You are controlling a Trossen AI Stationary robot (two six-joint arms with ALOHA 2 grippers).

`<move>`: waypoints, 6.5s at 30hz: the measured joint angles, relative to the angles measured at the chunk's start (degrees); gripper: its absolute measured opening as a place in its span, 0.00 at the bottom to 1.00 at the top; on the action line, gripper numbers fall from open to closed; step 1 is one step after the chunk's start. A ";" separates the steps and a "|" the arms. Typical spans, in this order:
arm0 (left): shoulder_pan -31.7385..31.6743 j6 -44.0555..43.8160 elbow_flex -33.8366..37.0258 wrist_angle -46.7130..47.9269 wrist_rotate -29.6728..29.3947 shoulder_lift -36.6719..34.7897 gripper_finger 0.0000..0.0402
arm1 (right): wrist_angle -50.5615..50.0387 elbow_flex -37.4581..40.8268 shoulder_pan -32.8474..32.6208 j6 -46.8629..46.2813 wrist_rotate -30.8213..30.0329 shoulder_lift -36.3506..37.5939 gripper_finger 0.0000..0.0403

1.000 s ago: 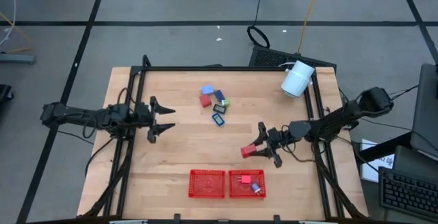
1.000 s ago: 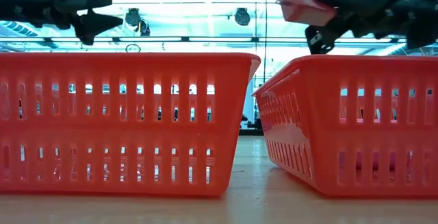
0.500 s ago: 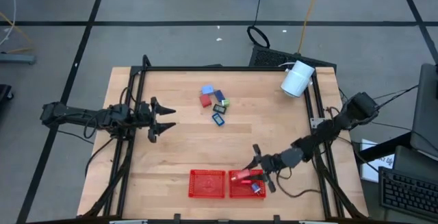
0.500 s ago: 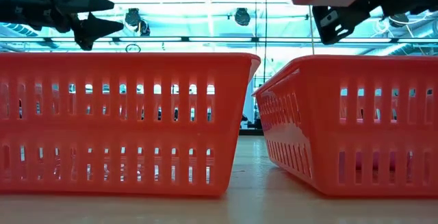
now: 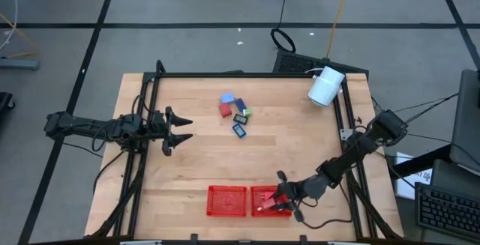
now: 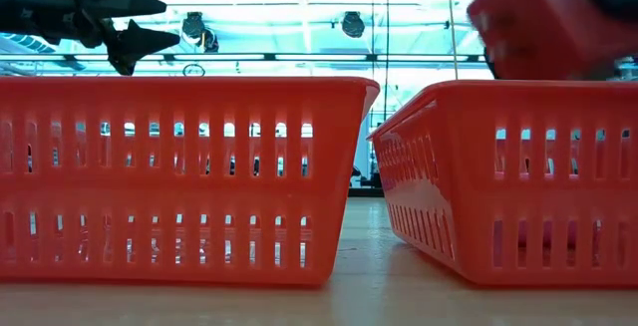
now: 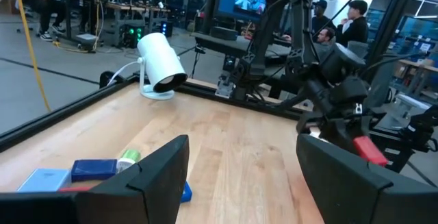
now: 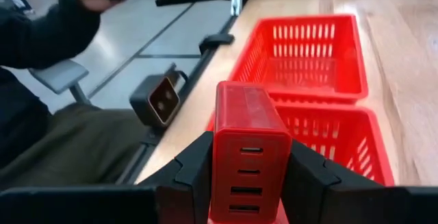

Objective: Pick & Place Office items
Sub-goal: Put the left red charger adapter into the right red bin, then put the bottom blue digital timer into the left red bin

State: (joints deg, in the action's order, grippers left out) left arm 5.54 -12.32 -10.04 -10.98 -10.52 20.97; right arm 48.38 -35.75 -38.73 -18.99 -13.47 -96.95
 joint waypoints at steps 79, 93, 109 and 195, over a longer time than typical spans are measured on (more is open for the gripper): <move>0.00 0.11 -0.02 0.02 -0.07 0.02 0.67 | -6.85 -2.10 2.68 3.59 4.59 6.48 0.47; 0.01 0.11 -0.02 0.02 -0.07 0.00 0.67 | -26.35 -2.08 2.83 6.10 4.25 22.21 0.46; 0.00 2.01 -0.04 -2.47 -0.11 0.09 0.67 | -23.42 8.32 7.34 12.92 -0.18 36.52 0.42; -13.02 13.79 -40.59 6.90 9.28 83.43 0.67 | -9.94 27.41 18.88 7.70 0.24 50.62 0.41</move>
State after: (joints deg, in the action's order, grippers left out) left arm -7.48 1.47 -50.63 -4.08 -1.24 104.40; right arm 38.44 -8.33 -19.86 -11.29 -13.23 -46.33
